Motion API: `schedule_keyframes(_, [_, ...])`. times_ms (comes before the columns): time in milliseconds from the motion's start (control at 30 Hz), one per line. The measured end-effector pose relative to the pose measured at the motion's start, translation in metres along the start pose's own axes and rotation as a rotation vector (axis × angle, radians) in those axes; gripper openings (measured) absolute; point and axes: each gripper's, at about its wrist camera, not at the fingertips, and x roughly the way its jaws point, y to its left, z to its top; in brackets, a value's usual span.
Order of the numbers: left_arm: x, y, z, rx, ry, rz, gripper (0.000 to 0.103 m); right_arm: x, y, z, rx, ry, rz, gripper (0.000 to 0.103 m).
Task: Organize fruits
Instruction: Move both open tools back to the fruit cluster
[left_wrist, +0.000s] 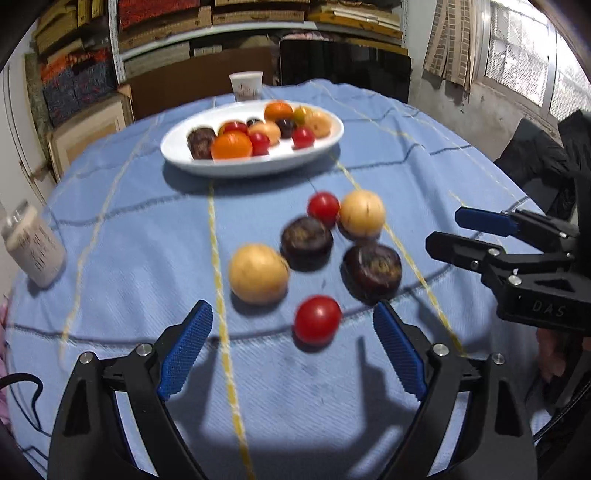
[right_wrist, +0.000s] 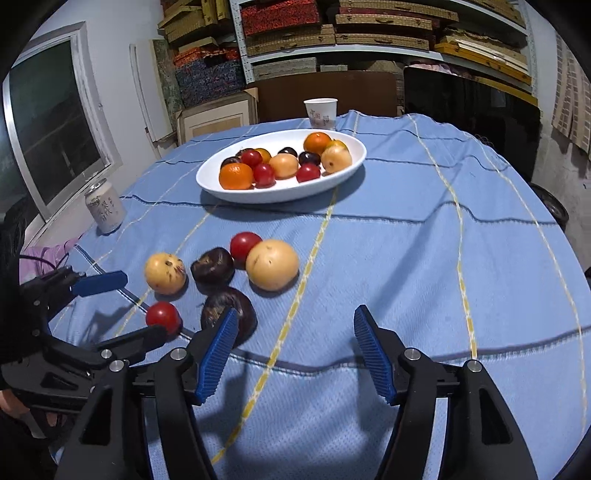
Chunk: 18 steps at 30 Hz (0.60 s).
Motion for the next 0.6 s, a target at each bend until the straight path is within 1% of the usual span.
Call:
schedule_keyframes(67, [0.004, 0.0, -0.002, 0.001, 0.002, 0.014, 0.087, -0.001, -0.004, -0.002, 0.019, -0.002, 0.0, 0.067])
schedule_keyframes(133, [0.006, 0.0, -0.003, 0.007, 0.001, 0.033, 0.087, -0.002, -0.005, -0.002, 0.029, -0.012, -0.011, 0.07])
schedule_keyframes(167, [0.007, 0.0, -0.003, 0.01, 0.0, 0.036, 0.082, -0.002, -0.005, -0.002, 0.028, -0.013, -0.013, 0.071])
schedule_keyframes(200, [0.008, 0.0, -0.002, 0.013, 0.0, 0.04, 0.076, -0.002, -0.004, -0.002, 0.023, -0.012, -0.011, 0.071])
schedule_keyframes(233, [0.01, 0.0, -0.003, 0.015, 0.009, 0.041, 0.059, -0.001, -0.003, -0.002, 0.018, -0.011, -0.01, 0.071])
schedule_keyframes(267, [0.013, 0.0, -0.003, 0.014, 0.023, 0.025, 0.048, -0.001, -0.003, -0.002, 0.015, -0.009, -0.009, 0.071])
schedule_keyframes(300, [0.015, 0.001, -0.003, 0.012, 0.032, 0.018, 0.045, 0.0, -0.003, -0.002, 0.013, -0.002, -0.009, 0.071])
schedule_keyframes(367, [0.015, 0.001, -0.002, 0.016, 0.033, 0.002, 0.035, 0.002, -0.003, -0.002, 0.015, 0.009, -0.01, 0.071])
schedule_keyframes(467, [0.015, -0.003, -0.002, 0.037, 0.032, -0.015, 0.027, 0.004, -0.004, -0.002, 0.02, 0.019, -0.013, 0.071])
schedule_keyframes(600, [0.009, 0.002, -0.001, 0.016, 0.002, -0.036, 0.027, 0.003, 0.003, -0.003, -0.012, 0.01, -0.023, 0.071])
